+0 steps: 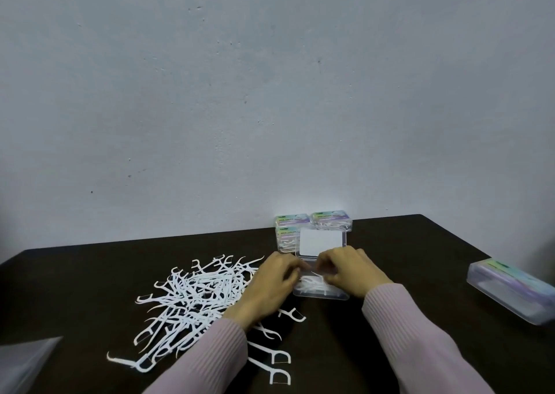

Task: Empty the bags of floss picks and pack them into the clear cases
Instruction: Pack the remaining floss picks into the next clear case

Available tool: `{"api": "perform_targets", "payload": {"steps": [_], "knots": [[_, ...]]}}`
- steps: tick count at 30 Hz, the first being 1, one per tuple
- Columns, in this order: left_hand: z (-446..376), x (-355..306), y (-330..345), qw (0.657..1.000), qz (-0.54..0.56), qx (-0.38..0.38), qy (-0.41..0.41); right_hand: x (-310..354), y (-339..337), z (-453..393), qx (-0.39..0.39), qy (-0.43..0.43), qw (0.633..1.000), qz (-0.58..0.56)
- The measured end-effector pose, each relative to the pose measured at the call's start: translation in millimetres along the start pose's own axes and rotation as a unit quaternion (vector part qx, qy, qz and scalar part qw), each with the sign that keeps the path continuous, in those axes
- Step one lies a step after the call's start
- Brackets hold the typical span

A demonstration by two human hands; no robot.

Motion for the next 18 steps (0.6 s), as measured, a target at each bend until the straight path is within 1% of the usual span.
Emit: {"api": "perform_targets", "payload": {"steps": [2, 5, 11, 13, 16, 18], "knots": [[0.6, -2.7, 2.5, 0.999, -0.025, 0.017, 0.015, -3.4, 4.1, -0.5, 0.020, 0.010, 1.000, -0.003], [0.4, -2.8, 4.0, 0.998, -0.055, 0.031, 0.014, -12.4, 2.8, -2.1, 0.022, 0.023, 0.999, -0.027], [1.3, -1.6, 5.7, 0.998, -0.038, 0.044, -0.012, -7.1, 3.8, 0.8, 0.044, -0.002, 0.987, -0.153], [1.4, -1.4, 6.0, 0.998, -0.036, 0.046, -0.017, -5.1, 0.8, 1.5, 0.026, -0.008, 0.986, -0.162], [1.9, -0.2, 4.4, 0.999, -0.012, 0.043, -0.027, -5.2, -11.2, 1.2, -0.036, -0.018, 0.987, -0.157], [3.0, 1.5, 0.3, 0.999, 0.005, 0.037, -0.038, -2.7, -13.3, 1.4, -0.044, -0.027, 0.984, -0.171]]}}
Point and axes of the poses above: each hand's wrist, its own z-axis away from the middle knuckle, its own y-axis out of the palm, x = y × z, the point moved 8 cm from there along -z, towards the middle knuckle, and after that the axes turned 11 degrees about -z, right-handed, at the moved point
